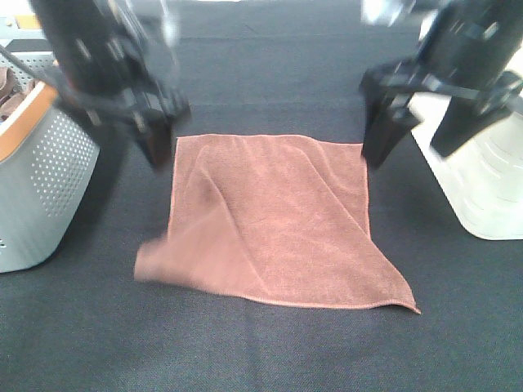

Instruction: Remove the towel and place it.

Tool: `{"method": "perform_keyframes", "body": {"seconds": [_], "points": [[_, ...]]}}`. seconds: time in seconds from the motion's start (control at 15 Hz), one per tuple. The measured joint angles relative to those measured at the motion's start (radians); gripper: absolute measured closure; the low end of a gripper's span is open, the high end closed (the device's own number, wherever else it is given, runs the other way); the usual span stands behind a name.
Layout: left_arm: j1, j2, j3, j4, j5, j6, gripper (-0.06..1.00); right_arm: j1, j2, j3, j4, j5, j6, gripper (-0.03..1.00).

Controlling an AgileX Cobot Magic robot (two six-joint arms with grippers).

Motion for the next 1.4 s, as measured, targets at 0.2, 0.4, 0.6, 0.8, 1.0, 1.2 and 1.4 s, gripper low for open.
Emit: {"method": "perform_keyframes", "body": {"seconds": [0.2,0.4,0.6,0.8,1.0,1.2,1.4], "points": [[0.000,-0.122,0.000,0.005,0.003,0.000,0.25,0.000,-0.106,0.000,0.000,0.015,-0.002,0.16],[0.000,-0.293,0.000,0.087,0.006,-0.001,0.25,0.000,-0.193,0.003,-0.005,0.017,-0.003,0.16],[0.000,-0.446,0.028,0.114,0.006,-0.011,0.25,0.000,-0.297,0.035,-0.036,0.018,-0.013,0.16],[0.000,-0.614,0.194,0.141,0.006,-0.012,0.25,0.000,-0.427,0.151,-0.065,0.018,-0.013,0.16],[0.000,-0.854,0.555,0.142,0.005,-0.038,0.25,0.000,-0.625,0.402,-0.070,0.018,-0.013,0.16],[0.000,-1.098,0.840,0.127,-0.054,-0.042,0.25,0.000,-0.829,0.603,-0.080,0.022,-0.013,0.16],[0.000,-1.341,1.027,0.073,-0.145,-0.017,0.25,0.000,-1.110,0.768,-0.117,-0.035,-0.013,0.16]]}}
